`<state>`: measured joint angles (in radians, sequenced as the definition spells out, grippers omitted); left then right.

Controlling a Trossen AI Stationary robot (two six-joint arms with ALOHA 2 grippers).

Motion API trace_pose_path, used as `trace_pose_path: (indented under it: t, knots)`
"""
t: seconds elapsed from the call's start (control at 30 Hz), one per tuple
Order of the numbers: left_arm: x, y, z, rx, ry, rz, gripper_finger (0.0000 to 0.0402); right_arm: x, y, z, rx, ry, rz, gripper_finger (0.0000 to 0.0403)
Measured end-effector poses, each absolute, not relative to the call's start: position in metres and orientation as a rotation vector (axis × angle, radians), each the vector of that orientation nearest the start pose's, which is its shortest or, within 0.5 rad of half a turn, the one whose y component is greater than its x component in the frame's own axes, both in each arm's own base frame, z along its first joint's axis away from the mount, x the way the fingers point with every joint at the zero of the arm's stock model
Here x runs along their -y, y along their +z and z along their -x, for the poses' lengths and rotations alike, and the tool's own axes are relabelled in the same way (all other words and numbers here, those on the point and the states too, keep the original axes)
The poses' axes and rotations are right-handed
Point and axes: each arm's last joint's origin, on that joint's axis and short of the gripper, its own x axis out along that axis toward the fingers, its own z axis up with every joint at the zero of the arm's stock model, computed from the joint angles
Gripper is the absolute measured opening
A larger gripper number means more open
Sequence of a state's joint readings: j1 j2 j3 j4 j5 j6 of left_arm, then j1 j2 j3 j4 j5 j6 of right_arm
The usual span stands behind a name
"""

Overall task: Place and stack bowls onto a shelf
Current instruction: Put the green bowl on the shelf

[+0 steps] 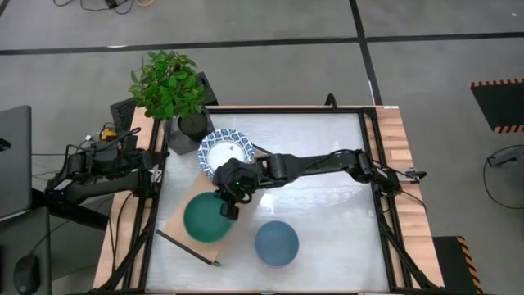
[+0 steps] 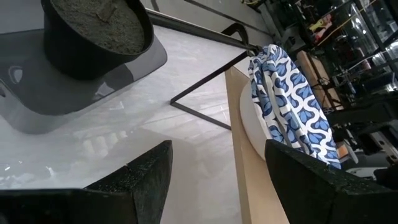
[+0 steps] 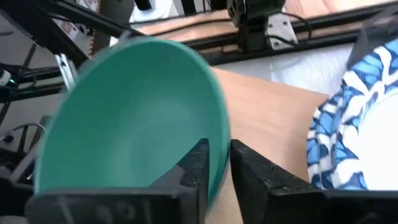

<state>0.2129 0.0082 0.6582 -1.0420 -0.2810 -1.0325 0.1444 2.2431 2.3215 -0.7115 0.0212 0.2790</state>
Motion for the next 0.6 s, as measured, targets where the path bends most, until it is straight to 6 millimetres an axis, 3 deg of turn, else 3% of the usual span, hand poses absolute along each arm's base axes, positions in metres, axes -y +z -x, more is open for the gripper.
trace_pose_path:
  t: [0.33, 0.6]
  knots:
    - [-0.008, 0.265, -0.001, -0.108, 0.646, 0.983, 0.0242, -0.072, 0.336, -0.497, -0.629, 0.036, -0.21, 0.0189]
    - [-0.008, 0.265, -0.001, -0.109, 0.645, 0.983, 0.0242, -0.068, 0.366, -0.484, -0.552, 0.048, -0.147, 0.0199]
